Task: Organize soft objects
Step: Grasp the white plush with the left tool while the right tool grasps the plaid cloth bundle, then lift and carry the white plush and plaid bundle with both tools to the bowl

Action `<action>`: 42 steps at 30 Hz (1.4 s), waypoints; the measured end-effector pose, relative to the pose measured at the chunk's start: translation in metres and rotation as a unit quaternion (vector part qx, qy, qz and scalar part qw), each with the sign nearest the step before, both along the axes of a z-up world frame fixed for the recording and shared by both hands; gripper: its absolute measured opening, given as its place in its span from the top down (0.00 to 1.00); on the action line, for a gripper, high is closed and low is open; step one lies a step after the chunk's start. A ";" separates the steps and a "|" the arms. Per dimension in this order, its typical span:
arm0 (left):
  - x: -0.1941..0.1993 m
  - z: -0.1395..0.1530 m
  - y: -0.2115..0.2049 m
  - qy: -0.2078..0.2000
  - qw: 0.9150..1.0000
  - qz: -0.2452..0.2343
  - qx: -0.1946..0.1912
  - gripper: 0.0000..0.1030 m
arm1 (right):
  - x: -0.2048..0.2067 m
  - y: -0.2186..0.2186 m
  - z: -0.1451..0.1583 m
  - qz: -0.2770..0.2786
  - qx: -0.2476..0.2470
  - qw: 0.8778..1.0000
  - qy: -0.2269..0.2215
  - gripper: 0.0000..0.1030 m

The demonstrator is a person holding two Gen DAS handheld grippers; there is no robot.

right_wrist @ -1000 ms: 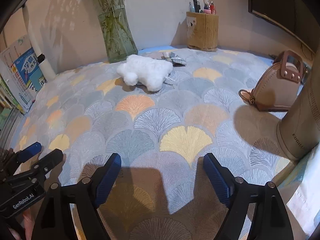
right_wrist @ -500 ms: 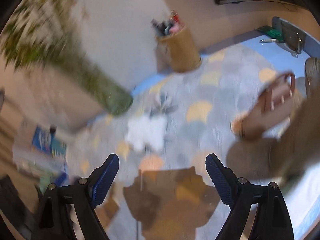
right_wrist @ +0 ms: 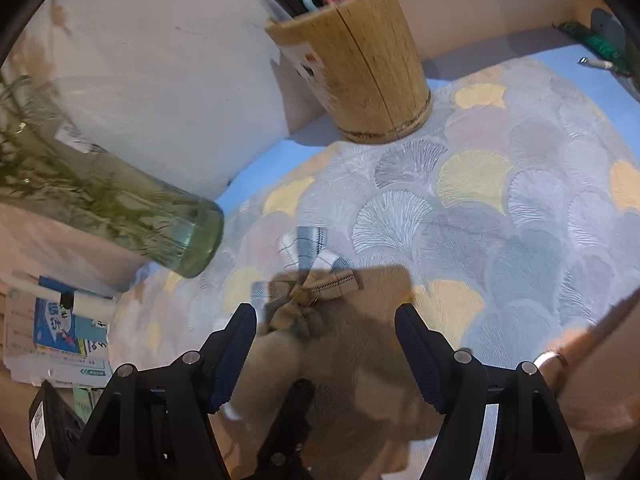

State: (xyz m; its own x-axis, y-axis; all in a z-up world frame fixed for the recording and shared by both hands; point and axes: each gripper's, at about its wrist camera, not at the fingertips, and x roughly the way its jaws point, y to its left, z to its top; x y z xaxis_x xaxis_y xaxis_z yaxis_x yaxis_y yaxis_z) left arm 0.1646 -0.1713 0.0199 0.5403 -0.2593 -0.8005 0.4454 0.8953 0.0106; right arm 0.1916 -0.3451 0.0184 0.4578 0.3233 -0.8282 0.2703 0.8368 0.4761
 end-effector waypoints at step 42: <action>-0.036 -0.002 0.067 -0.008 0.999 -0.026 -0.037 0.53 | -0.148 0.082 -0.016 0.110 -0.143 0.982 -0.064 0.68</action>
State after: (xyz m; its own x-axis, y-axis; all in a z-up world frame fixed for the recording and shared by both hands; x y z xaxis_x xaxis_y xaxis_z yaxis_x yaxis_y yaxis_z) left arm 0.1287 -0.1045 0.0183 0.5365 -0.3460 -0.7697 0.4917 0.8694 -0.0482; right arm 0.0437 -0.2629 0.0027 0.5081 0.1895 -0.8402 0.0208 0.9725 0.2319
